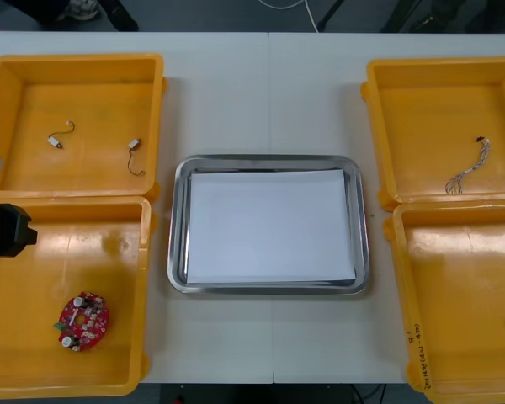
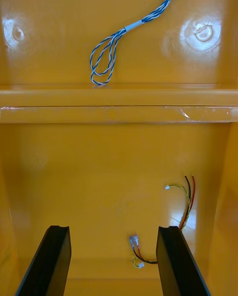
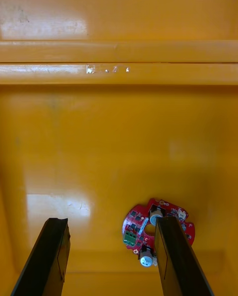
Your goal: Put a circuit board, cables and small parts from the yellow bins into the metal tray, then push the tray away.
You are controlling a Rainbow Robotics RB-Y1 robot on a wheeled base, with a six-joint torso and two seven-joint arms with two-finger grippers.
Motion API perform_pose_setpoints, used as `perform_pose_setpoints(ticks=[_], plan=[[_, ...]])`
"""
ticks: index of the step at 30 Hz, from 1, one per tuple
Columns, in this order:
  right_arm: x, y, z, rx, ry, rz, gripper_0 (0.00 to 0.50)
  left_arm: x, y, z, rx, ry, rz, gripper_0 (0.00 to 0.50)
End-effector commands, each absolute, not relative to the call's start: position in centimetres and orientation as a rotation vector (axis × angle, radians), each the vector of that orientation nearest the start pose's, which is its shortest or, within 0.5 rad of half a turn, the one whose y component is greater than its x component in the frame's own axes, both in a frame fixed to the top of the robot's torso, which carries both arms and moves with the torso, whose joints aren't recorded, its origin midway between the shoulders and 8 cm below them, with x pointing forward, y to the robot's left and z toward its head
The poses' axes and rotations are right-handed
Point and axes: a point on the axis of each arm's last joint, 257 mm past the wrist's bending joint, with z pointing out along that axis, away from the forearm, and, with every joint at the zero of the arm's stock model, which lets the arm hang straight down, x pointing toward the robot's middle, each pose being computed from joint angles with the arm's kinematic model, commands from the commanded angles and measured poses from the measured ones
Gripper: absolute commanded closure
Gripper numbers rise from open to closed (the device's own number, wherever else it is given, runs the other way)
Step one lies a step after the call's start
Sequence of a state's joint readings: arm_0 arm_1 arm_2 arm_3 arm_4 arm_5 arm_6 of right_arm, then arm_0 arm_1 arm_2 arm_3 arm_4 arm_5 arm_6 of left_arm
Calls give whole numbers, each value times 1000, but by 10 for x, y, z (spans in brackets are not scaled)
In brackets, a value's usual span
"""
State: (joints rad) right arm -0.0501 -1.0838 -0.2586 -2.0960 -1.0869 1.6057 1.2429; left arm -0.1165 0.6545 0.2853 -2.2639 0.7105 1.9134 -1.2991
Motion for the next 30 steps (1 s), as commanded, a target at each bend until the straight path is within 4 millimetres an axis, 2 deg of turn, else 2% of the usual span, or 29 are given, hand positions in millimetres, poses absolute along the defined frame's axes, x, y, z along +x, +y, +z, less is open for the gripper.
perform_pose_setpoints(ticks=[1,30], plan=[[390,-393,-142,-51,2616,2,0,367,364,-176,-1,2640,99,0],[390,-393,-142,-51,2616,2,0,367,364,-176,-1,2640,99,0]])
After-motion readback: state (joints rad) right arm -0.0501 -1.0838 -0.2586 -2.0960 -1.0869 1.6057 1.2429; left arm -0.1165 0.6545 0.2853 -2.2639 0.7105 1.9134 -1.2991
